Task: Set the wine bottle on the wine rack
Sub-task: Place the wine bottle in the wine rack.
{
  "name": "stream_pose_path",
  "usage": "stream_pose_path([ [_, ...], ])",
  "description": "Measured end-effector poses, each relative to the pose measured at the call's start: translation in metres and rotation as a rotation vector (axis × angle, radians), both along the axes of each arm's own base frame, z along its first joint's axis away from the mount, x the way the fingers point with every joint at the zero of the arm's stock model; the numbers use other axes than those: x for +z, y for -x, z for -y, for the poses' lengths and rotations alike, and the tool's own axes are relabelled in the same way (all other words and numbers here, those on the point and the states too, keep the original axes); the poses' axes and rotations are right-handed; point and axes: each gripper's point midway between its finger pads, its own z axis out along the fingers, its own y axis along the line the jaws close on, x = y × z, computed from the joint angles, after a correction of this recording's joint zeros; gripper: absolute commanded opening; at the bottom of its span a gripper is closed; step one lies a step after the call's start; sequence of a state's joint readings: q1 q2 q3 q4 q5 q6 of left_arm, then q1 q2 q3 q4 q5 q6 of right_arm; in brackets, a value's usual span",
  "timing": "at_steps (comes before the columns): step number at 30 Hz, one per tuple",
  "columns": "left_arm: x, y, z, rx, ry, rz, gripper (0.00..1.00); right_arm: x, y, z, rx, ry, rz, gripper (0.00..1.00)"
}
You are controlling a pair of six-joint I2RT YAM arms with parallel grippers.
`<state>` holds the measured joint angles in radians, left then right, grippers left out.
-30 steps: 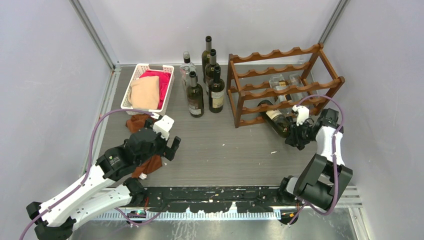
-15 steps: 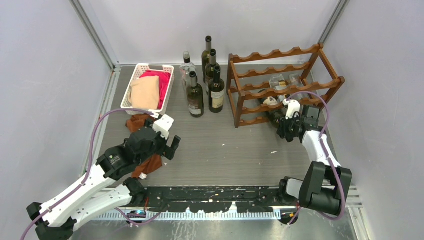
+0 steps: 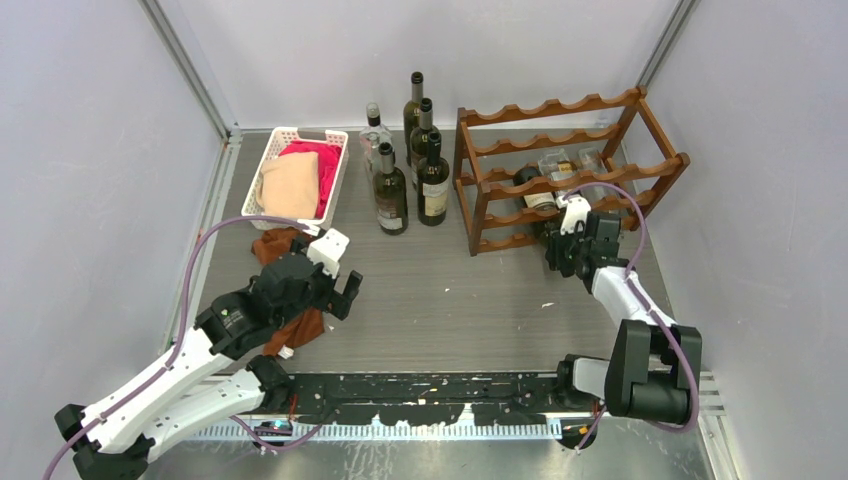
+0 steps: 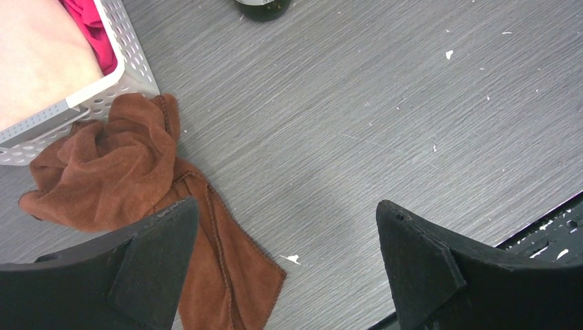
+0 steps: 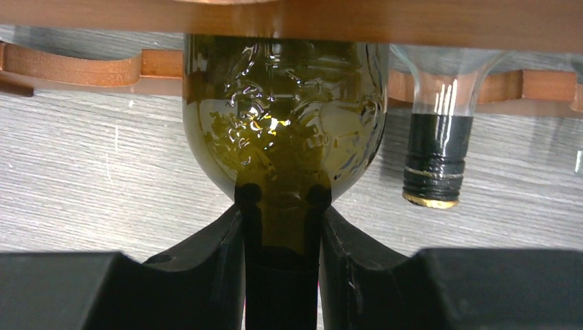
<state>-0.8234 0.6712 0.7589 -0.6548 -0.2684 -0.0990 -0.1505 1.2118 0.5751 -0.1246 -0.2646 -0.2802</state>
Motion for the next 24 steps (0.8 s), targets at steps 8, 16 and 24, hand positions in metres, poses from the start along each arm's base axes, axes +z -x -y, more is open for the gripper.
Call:
stream_pose_path([
  [8, -0.002, -0.001, 0.000, 0.002, -0.004, -0.005, 0.99, -0.007, -0.011, -0.011, 0.017, -0.003, 0.015, 0.01],
  [16, -0.002, -0.002, 0.000, 0.003, -0.002, -0.006, 0.99, -0.013, -0.021, -0.014, -0.008, 0.006, 0.022, 0.01],
  [24, -0.003, -0.002, 0.001, -0.001, -0.001, -0.012, 0.99, -0.017, -0.030, -0.018, -0.031, 0.036, 0.036, 0.01],
])
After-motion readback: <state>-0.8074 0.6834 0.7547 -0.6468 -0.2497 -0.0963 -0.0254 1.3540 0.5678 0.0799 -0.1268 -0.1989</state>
